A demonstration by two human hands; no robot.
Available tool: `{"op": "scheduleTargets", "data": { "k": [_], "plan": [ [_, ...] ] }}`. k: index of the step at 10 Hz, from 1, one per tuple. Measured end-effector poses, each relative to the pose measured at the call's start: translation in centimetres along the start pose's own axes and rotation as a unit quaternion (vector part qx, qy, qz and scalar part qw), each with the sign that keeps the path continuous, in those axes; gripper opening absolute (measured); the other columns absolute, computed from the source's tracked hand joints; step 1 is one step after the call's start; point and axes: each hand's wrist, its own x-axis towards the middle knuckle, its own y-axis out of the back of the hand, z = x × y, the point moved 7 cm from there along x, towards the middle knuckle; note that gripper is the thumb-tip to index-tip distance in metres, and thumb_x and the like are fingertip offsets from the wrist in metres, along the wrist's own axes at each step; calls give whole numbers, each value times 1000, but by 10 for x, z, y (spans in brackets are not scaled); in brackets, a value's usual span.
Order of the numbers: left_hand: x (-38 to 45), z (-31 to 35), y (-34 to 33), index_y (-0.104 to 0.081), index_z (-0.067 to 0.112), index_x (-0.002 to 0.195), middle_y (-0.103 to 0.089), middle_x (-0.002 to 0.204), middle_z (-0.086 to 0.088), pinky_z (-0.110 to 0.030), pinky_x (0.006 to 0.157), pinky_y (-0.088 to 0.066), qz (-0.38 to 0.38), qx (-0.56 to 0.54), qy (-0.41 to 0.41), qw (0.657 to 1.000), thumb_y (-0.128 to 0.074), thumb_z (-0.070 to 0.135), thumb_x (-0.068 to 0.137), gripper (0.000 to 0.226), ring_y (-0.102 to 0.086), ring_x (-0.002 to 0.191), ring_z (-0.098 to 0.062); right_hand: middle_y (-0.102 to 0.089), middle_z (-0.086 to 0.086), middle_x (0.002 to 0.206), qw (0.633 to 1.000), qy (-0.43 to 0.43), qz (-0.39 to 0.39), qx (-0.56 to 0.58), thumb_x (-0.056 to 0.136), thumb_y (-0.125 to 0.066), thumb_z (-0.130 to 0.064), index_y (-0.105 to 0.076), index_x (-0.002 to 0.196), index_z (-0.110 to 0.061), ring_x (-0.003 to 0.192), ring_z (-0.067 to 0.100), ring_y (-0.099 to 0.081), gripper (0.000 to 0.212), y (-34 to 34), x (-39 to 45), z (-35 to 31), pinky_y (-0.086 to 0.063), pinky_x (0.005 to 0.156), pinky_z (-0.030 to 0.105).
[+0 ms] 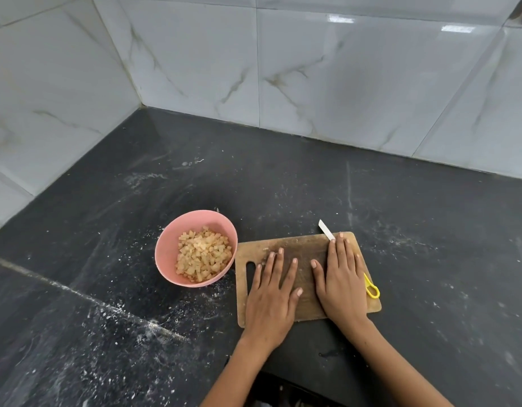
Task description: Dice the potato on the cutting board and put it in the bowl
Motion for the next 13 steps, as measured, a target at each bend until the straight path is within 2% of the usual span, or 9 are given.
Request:
{"op": "scheduleTargets", "data": {
  "k": [2,3,5,6,7,10,11,12,13],
  "plan": [
    [51,-24,3,-35,21,149,-29,156,-9,-46,116,-26,-3,-13,-7,1000,-26,41,100,53,-28,144,-25,-27,15,154,999,-29,-8,17,95,-10,-51,-33,145,1,144,27,-23,75,-9,48,-10,-19,117,42],
    [63,-29,6,-34,22,149,-28,157,-8,-46,116,-23,0,-21,-4,1000,-23,41,100,54,-27,145,-25,-28,16,153,999,-29,-14,15,94,-9,-50,-32,144,2,144,28,-23,75,-11,61,-12,-21,117,42],
    [65,-29,4,-38,22,147,-35,154,-9,-49,113,-31,15,-20,4,1000,-26,37,100,51,-33,142,-25,-16,18,156,999,-48,-9,23,88,2,-53,-21,147,4,147,28,-10,85,-11,47,-12,-7,118,37],
    [65,-29,3,-38,22,147,-35,154,-9,-50,113,-32,19,-13,3,1000,-25,37,100,51,-33,142,-26,-7,20,157,996,-79,-23,26,96,-6,-48,-13,148,5,147,29,-2,75,-11,37,-15,-4,118,36],
    [64,-29,4,-40,21,146,-37,153,-9,-49,112,-32,26,-4,5,1000,-25,37,100,51,-35,141,-26,0,21,158,991,-121,-45,44,102,-25,-36,-7,149,6,147,30,4,65,-12,39,-19,-2,118,38],
    [65,-27,2,-45,20,143,-41,150,-10,-47,110,-34,36,15,-7,999,-26,36,100,50,-40,138,-26,8,19,158,967,-215,-31,131,102,-28,-35,0,149,5,146,29,12,67,-12,56,-24,5,117,40],
    [63,-28,4,-46,17,142,-42,150,-11,-47,106,-42,23,2,1,1000,-15,38,104,54,-41,137,-26,5,17,159,969,-177,12,173,103,-29,-30,-2,149,3,147,27,9,63,0,56,-22,3,118,38],
    [58,-25,15,-37,13,148,-30,155,-11,-43,112,-35,82,5,-2,997,-21,38,102,54,-28,143,-23,4,12,159,977,-83,102,168,103,-25,-31,-8,150,1,147,22,8,59,21,49,-24,0,120,34],
    [51,-12,51,-20,11,154,-10,161,-10,-35,120,-5,143,-21,6,989,-14,40,105,58,-5,149,-21,8,10,158,974,28,172,147,101,-17,-39,-6,150,0,146,18,11,63,55,44,-34,3,119,30]
  ]
}}
